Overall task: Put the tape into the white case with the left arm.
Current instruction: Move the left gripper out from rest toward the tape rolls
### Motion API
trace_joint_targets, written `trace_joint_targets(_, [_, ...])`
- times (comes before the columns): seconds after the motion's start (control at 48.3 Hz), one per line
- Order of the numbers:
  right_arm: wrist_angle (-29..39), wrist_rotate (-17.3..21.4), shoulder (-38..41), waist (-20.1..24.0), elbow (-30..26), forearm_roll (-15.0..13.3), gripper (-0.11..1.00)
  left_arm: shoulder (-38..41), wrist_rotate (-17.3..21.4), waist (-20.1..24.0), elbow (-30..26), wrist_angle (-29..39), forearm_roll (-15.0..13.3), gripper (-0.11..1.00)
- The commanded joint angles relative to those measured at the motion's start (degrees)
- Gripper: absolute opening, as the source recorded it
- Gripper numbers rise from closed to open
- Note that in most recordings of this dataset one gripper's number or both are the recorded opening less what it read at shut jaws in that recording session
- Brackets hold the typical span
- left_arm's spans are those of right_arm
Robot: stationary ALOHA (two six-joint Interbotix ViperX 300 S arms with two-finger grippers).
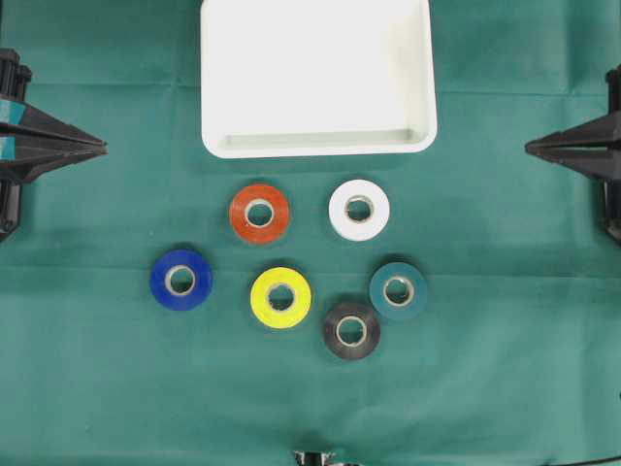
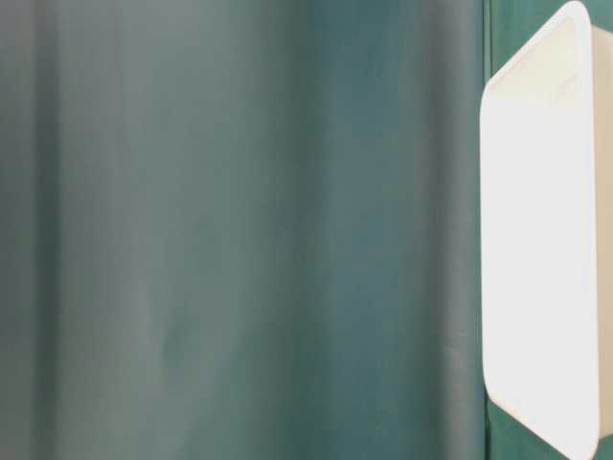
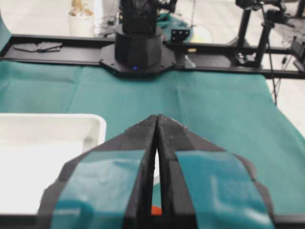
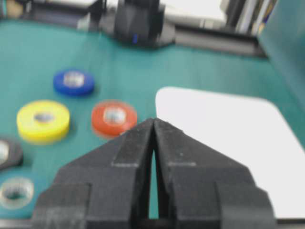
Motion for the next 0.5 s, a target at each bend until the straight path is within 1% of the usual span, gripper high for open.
trace_joint_targets(0.0, [0.5, 0.0, -0.3, 0.0, 1.0, -0.5, -0.09, 0.3, 0.1, -0.9, -1.7, -0.3, -0.2, 0.02])
trace_joint_targets(0.083, [0.6, 0.1, -1.7, 0.0, 3.1, -1.1, -0.09, 0.3, 0.5, -1.5, -1.8, -0.3, -0.1, 0.03])
trace_joint_targets(0.124, [0.5, 0.1, -2.6, 0.0, 4.0, -1.3, -0.09, 0.3, 0.6, -1.8, -1.6, -0.3, -0.2, 0.08])
trace_joint_targets(0.228, [0.7, 0.1, -5.4, 0.0, 6.2, -1.6, -0.09, 0.3, 0.7, -2.0, -1.2, -0.1, -0.1, 0.32])
trace_joint_targets(0.352, [2.5, 0.4, -8.1, 0.0, 8.3, -1.6, -0.09, 0.2, 0.5, -2.0, -1.7, 0.6, -0.1, 0.70])
trace_joint_targets(0.394, [3.4, 0.5, -8.6, 0.0, 8.5, -1.6, -0.09, 0.2, 0.4, -2.0, -1.9, 1.3, -0.1, 0.81])
trace_joint_targets(0.435, [4.4, 0.7, -8.8, 0.0, 8.7, -1.6, -0.09, 0.3, 0.4, -2.0, -2.4, 2.0, -0.1, 0.90])
trace_joint_targets(0.476, [5.4, 0.7, -8.9, 0.0, 8.8, -1.6, -0.09, 0.4, 0.5, -2.1, -2.9, 2.9, -0.1, 0.95])
